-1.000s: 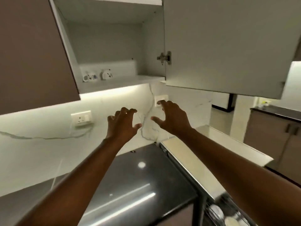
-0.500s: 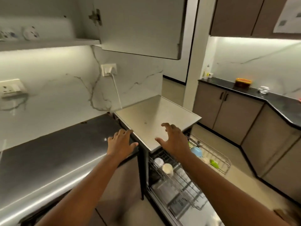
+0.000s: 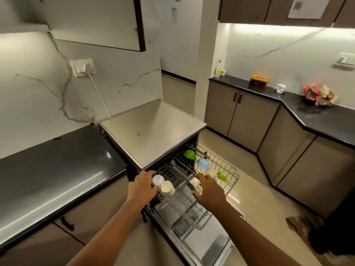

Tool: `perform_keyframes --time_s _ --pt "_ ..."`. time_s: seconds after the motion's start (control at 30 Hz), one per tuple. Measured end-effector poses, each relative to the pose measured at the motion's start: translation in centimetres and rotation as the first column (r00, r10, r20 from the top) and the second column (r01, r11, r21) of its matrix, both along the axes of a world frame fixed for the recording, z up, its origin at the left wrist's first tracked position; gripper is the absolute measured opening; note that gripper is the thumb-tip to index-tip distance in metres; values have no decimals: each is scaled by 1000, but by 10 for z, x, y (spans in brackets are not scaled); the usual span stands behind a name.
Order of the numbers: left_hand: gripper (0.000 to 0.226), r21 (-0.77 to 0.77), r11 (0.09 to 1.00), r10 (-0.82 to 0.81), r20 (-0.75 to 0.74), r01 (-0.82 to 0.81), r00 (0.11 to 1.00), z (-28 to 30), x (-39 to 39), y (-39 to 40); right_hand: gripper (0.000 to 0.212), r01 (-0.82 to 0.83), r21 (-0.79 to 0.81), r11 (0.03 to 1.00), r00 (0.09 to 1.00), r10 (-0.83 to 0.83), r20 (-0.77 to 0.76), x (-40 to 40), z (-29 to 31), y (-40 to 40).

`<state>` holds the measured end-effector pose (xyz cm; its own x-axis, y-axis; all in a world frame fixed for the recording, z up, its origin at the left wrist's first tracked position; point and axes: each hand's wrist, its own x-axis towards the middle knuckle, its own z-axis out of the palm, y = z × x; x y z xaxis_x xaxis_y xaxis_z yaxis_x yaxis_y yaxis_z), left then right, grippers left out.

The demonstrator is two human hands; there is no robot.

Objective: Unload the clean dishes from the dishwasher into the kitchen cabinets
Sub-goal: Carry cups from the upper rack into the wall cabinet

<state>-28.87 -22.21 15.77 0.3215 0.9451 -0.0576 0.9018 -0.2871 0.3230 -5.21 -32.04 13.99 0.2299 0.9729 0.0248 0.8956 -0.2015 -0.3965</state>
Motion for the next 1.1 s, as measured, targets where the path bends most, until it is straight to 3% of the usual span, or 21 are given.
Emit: perform_keyframes --time_s 0.67,0.93,1.1 --pt "62 -253 966 -86 -137 50 987 -128 96 107 63 84 -210 974 994 -96 -47 71 -96 86" --pt "63 -290 955 42 -102 -70 994 -148 120 114 66 -44 -298 954 997 25 -67 107 -122 117" --pt "68 -308 924 220 -58 -227 974 -158 148 112 66 -170 -332 928 985 156 -67 153 -129 149"
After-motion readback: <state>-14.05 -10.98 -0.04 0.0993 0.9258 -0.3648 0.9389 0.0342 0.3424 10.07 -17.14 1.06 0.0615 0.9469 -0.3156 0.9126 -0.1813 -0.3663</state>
